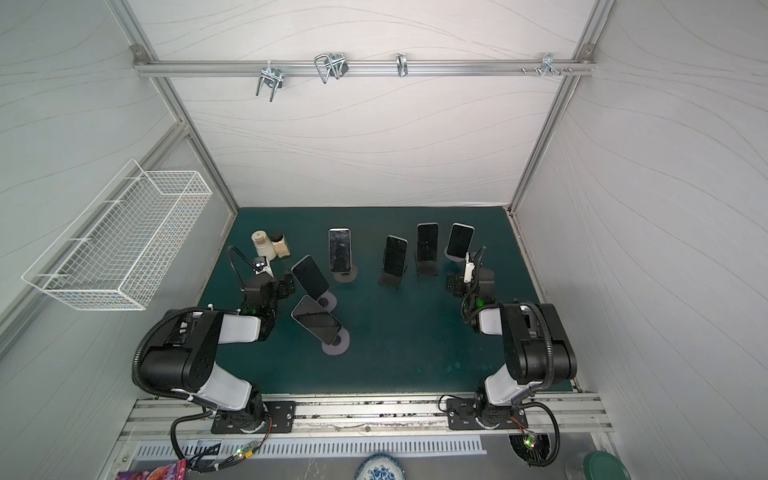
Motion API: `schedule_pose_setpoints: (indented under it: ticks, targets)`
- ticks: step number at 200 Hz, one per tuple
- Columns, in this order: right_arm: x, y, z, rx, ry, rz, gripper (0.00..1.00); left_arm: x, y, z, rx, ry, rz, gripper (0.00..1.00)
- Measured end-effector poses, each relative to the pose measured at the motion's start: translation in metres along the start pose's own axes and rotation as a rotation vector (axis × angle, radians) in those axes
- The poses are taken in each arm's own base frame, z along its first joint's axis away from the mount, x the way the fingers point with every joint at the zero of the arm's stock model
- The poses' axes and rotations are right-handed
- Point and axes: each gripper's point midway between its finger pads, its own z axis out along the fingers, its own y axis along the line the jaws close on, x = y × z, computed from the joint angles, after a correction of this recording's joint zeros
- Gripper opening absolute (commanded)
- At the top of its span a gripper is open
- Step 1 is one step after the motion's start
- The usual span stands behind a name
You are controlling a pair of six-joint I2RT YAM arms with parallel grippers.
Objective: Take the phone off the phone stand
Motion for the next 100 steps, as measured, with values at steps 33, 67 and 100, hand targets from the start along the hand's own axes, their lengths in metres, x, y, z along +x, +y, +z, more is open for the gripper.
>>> schedule_pose_setpoints:
  ticks: [33, 67, 100]
  targets:
    - [0.0000, 0.0000, 0.0000, 0.000, 0.000, 0.000, 0.99, 0.0000, 0.0000, 0.0000, 0.000, 0.000, 0.000, 0.99]
    - [0.0000, 0.0000, 0.0000, 0.000, 0.000, 0.000, 0.99, 0.0000, 0.0000, 0.0000, 0.000, 0.000, 0.000, 0.99]
    - [0.0000, 0.0000, 0.0000, 0.000, 0.000, 0.000, 0.99, 0.0000, 0.0003, 0.0001, 0.000, 0.000, -0.001, 0.98]
